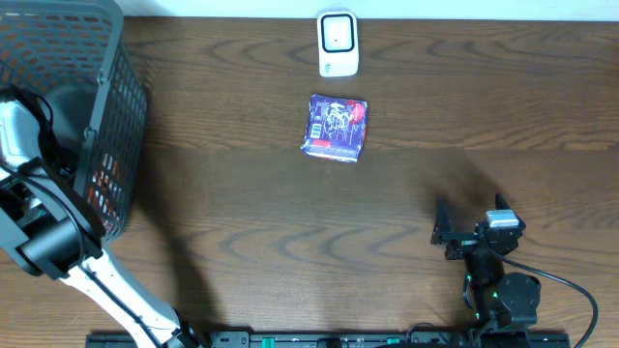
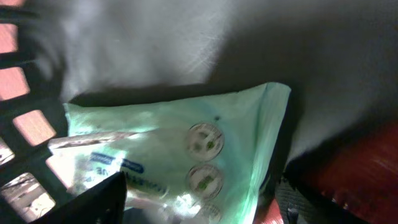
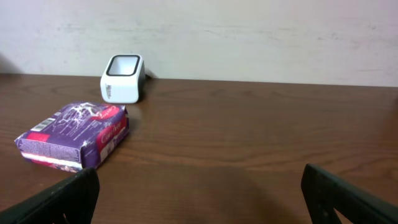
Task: Scan the item barcode
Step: 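Reach the left gripper into the basket and grasp the mint-green wipes pack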
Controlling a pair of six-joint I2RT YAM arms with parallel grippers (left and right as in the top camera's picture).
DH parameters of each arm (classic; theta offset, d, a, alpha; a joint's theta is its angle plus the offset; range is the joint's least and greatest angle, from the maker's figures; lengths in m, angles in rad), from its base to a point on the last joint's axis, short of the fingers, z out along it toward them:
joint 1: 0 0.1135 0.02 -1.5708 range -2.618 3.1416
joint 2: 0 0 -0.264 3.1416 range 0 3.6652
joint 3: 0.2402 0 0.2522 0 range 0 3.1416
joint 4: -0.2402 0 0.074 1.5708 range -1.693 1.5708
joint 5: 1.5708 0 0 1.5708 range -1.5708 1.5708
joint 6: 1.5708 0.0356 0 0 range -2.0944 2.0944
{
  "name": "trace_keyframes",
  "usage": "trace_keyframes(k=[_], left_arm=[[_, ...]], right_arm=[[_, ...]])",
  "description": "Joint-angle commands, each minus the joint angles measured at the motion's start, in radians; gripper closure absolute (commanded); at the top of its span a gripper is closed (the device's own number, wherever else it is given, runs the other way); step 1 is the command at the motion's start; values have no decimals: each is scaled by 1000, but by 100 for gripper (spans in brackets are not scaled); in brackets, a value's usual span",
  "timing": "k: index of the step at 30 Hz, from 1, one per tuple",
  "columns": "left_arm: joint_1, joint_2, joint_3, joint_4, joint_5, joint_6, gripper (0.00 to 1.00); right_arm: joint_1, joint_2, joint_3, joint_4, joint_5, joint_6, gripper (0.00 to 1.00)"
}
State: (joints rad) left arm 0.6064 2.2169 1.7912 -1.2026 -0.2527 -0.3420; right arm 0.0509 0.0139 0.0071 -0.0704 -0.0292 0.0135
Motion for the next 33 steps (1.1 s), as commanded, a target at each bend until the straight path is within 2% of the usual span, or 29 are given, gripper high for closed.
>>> trace_keyframes(k=[1, 5, 7, 8, 9, 10, 11, 12, 17, 23, 27, 30, 33], left_arm=[[1, 33, -3, 3, 63, -2, 9], [1, 33, -3, 0, 66, -2, 7], [1, 33, -3, -2, 66, -2, 11], [1, 33, -3, -5, 66, -2, 19], [1, 33, -3, -5, 66, -2, 30], [1, 33, -3, -7, 66, -2, 52], [1, 33, -3, -7, 66, -2, 81], [1, 33, -2, -8, 66, -2, 92], [-1, 3, 57, -72, 89, -3, 93], [-2, -117, 202, -83, 294, -3, 93], [-2, -249, 277, 1, 465, -8, 93], [-2, -390, 282, 118, 575, -62, 93], [-5, -502, 282, 192, 596, -106, 93]], right_arm=[[-4, -3, -1, -5, -3, -11, 1], [-4, -3, -1, -5, -3, -11, 1], [-4, -3, -1, -5, -3, -11, 1], [-4, -3, -1, -5, -3, -11, 1], [-4, -3, -1, -5, -3, -11, 1], [-4, -3, -1, -5, -3, -11, 1], [-4, -3, -1, -5, -3, -11, 1], [-4, -3, -1, -5, -3, -10, 1], [-4, -3, -1, -5, -3, -11, 1], [-4, -3, -1, -5, -3, -11, 1], [-4, -3, -1, -5, -3, -11, 1], [-4, -3, -1, -5, -3, -11, 1], [-4, -3, -1, -5, -3, -10, 1]])
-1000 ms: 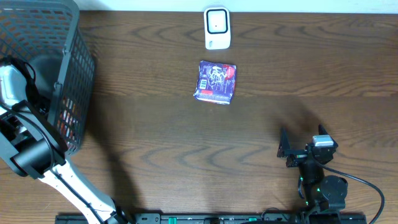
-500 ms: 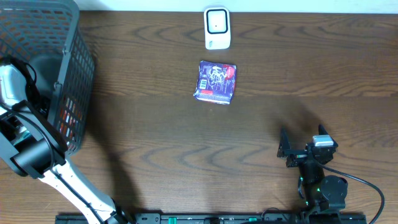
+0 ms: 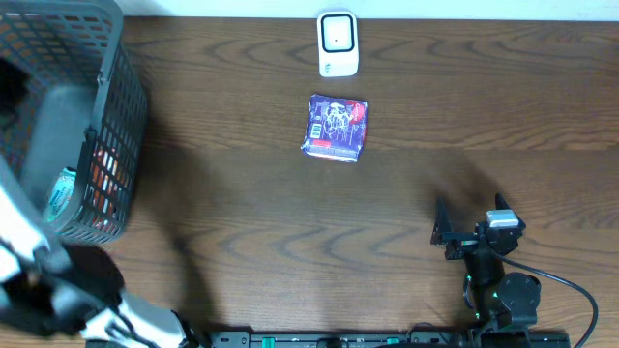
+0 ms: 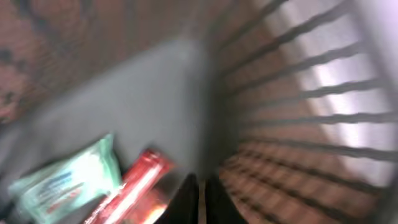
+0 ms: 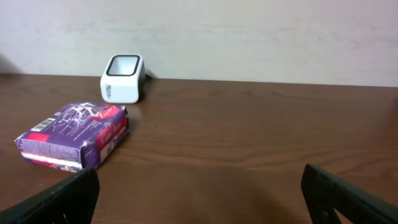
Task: Scan the item barcode
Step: 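Reach the left gripper into the basket and grasp the mint-green wipes pack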
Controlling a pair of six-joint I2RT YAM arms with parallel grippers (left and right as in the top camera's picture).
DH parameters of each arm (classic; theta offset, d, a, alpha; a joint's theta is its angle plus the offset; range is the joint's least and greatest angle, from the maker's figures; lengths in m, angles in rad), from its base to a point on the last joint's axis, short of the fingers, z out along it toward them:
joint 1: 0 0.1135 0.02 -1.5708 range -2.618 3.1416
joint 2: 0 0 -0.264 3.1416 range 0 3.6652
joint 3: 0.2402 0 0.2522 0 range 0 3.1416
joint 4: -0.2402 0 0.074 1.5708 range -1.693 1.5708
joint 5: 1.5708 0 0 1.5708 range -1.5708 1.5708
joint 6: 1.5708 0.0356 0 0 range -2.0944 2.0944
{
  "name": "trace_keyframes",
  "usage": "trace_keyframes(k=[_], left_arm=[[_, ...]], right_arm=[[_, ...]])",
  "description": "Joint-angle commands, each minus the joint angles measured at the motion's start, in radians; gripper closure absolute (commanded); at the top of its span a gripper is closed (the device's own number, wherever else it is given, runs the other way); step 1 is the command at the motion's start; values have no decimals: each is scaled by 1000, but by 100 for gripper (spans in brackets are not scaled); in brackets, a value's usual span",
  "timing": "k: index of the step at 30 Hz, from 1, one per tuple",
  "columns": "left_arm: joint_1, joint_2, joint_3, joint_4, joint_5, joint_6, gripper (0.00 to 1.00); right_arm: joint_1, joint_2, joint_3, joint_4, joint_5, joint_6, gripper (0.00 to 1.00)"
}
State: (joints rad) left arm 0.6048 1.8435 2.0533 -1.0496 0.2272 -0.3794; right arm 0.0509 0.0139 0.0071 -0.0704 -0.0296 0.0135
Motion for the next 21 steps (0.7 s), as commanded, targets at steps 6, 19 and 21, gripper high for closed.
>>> trace_keyframes(k=[6, 19, 21], left_arm=[[-14, -218, 19, 11, -122, -42, 49], [-13, -3, -195, -189, -382, 179, 14], [-13, 34, -220, -206, -381, 225, 14]], right_arm=[[-4, -3, -1, -5, -2, -11, 1], [-4, -3, -1, -5, -2, -11, 1], [-4, -3, -1, -5, -2, -11, 1]])
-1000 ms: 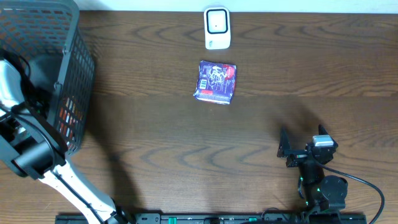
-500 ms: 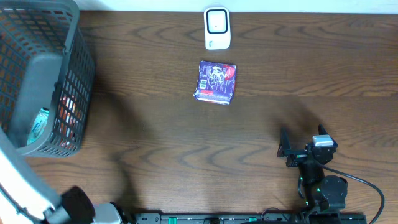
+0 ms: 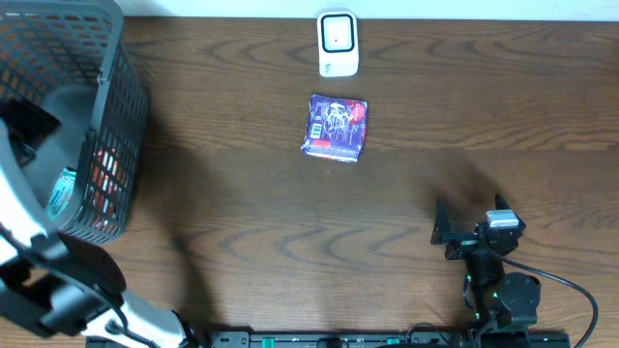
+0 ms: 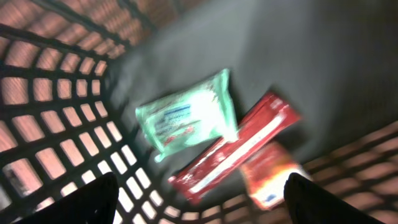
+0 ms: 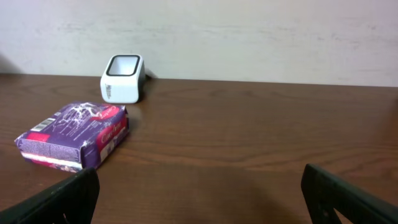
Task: Scan the item barcode
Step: 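Reach the left gripper into the basket and grasp the mint-green wipes pack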
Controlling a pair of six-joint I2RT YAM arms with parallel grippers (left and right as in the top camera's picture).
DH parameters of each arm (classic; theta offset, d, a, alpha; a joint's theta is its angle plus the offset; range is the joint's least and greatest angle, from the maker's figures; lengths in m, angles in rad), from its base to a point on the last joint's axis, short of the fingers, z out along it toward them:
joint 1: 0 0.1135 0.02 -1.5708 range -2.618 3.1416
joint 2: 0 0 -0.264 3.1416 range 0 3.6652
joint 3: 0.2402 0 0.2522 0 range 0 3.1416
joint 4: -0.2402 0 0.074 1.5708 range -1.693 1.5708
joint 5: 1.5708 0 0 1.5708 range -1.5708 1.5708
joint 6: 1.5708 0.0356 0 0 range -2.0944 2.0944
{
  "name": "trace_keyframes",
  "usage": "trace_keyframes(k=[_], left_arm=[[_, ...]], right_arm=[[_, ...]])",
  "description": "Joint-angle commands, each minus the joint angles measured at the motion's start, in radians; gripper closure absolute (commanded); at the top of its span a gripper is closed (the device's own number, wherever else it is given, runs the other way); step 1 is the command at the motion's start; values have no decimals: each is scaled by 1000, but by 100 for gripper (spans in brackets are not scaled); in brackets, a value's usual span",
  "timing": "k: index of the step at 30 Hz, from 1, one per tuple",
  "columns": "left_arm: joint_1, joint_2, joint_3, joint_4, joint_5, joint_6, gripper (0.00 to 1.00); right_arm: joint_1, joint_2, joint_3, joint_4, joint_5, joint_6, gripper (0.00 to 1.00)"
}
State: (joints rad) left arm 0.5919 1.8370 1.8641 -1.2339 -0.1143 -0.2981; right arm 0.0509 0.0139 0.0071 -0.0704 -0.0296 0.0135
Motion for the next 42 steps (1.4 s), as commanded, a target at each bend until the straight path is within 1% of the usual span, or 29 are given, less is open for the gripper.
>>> trace_keyframes(k=[1, 2, 3, 7, 9, 14, 15, 17, 20, 24, 25, 32, 33, 34, 36, 37, 40, 42], left_arm=[[0, 56, -42, -24, -40, 157, 14], [0, 73, -54, -25, -40, 173, 14], [0, 88, -65, -16, -40, 191, 12], [2, 153, -114, 45, -40, 289, 12], [1, 184, -133, 53, -40, 352, 11], [1, 230, -175, 91, -40, 452, 13], [2, 244, -180, 95, -40, 488, 13], [2, 261, -180, 97, -45, 524, 16], [3, 286, -180, 137, -119, 530, 20], [5, 305, -182, 193, -132, 530, 21], [8, 314, -183, 216, -131, 530, 28], [23, 352, -213, 255, -129, 530, 29], [25, 356, -220, 257, -130, 530, 36], [27, 360, -223, 257, -130, 530, 49], [27, 362, -223, 256, -130, 529, 81], [27, 360, -223, 256, -130, 529, 92], [20, 347, -218, 241, -130, 529, 93], [10, 323, -201, 225, -130, 505, 93]], right_arm=[[-4, -3, -1, -5, -2, -11, 1], [-4, -3, -1, -5, -2, -11, 1], [-4, -3, -1, -5, -2, -11, 1], [-4, -3, -1, -5, -2, -11, 1], [-4, -3, -1, -5, -2, -11, 1], [-4, -3, -1, -5, -2, -11, 1], [-4, -3, -1, -5, -2, -11, 1], [-4, -3, -1, -5, -2, -11, 1], [-4, -3, -1, -5, -2, -11, 1], [-4, -3, -1, -5, -2, -11, 1], [-4, -3, -1, -5, -2, -11, 1], [-4, -3, -1, -5, -2, -11, 1], [-4, -3, -1, -5, -2, -11, 1], [-4, -3, -1, -5, -2, -11, 1], [-4, -3, -1, -5, -2, -11, 1], [-4, -3, -1, -5, -2, -11, 1], [-4, -3, -1, -5, -2, -11, 1], [-4, -3, -1, -5, -2, -11, 1]])
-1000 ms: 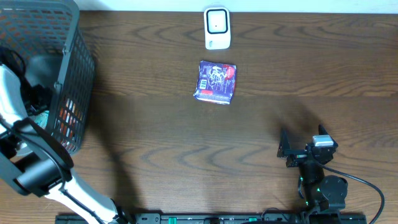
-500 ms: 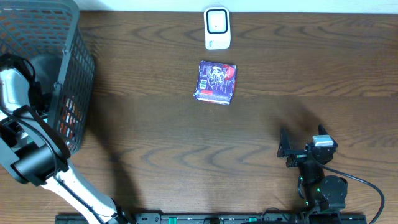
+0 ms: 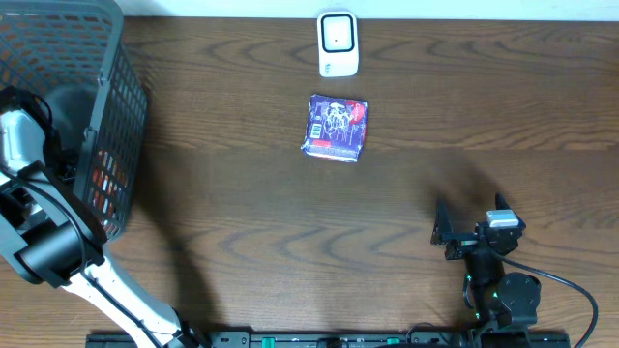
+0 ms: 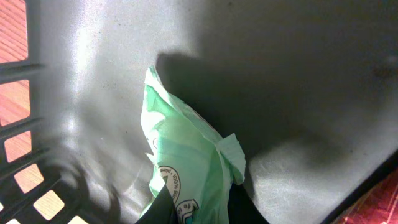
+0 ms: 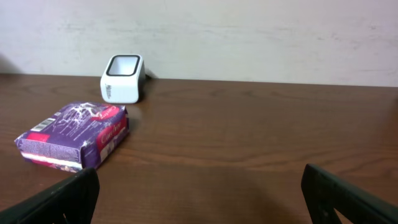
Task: Scan the item barcode
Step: 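Reach the left gripper into the basket and grasp the mint-green wipes pack, then place the green wipes pack beside the purple package with the left gripper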
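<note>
Inside the grey basket (image 3: 108,68), my left gripper (image 4: 198,208) is shut on a light green soft pack (image 4: 186,155), whose upper part stands up off the basket floor. The overhead view shows only the left arm (image 3: 23,140) reaching into the basket. A white barcode scanner (image 3: 338,43) (image 5: 123,78) stands at the table's far edge. My right gripper (image 5: 199,199) (image 3: 455,232) rests open and empty near the front right.
A purple box (image 3: 336,127) (image 5: 73,135) lies just in front of the scanner. A red pack (image 4: 380,198) shows in the basket's corner. The basket's mesh wall (image 4: 25,180) is close on the left of the left gripper.
My left gripper was open, high above the green and red packs on the basket floor. Now it is low in the basket and shut on the green pack. The right arm has not moved.
My left gripper was open close over the green pack in the basket. Then it was shut and empty, higher up, with the pack still lying on the floor. Then it was open above the packs, and now it grips the green pack.
</note>
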Controlling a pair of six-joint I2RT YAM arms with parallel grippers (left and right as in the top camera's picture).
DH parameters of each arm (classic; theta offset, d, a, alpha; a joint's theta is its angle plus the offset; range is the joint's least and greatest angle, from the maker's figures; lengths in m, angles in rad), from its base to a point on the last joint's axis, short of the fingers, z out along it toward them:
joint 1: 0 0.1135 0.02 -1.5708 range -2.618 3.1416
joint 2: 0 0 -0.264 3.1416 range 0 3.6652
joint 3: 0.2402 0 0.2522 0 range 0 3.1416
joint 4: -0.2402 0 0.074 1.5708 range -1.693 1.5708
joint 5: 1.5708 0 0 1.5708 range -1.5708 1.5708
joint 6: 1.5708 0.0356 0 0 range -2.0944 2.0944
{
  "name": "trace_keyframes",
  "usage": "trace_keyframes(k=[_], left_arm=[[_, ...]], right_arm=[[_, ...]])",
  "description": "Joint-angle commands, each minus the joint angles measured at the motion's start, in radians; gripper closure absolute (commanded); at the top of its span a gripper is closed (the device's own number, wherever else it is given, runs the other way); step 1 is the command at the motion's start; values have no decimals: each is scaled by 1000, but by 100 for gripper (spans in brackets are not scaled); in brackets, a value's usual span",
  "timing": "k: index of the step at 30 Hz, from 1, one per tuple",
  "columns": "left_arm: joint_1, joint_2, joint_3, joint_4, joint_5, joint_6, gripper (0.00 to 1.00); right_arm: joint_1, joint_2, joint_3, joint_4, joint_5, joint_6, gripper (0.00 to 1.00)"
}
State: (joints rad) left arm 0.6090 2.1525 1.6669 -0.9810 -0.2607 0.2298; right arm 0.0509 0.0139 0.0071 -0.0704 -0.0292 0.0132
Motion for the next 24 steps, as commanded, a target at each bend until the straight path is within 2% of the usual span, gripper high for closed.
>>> trace_keyframes(k=[1, 5, 8, 11, 13, 19, 24], left_arm=[[-12, -7, 7, -31, 16, -38, 93], [-37, -98, 44, -31, 16, -134, 93], [-74, -251, 79, -3, 16, -154, 93], [-105, -394, 82, 98, 18, -171, 93], [-125, -510, 82, 207, 53, -259, 93], [-153, -725, 82, 388, 403, -517, 93], [-238, -800, 82, 449, 685, -724, 93]], right_arm=[[-4, -3, -1, -5, -3, -10, 1], [-4, -3, -1, -5, -3, -10, 1], [-4, -3, -1, -5, -3, -10, 1], [-4, -3, -1, -5, -3, -10, 1], [-4, -3, -1, -5, -3, -10, 1], [-4, -3, -1, -5, -3, -10, 1], [-4, -3, -1, -5, -3, -10, 1]])
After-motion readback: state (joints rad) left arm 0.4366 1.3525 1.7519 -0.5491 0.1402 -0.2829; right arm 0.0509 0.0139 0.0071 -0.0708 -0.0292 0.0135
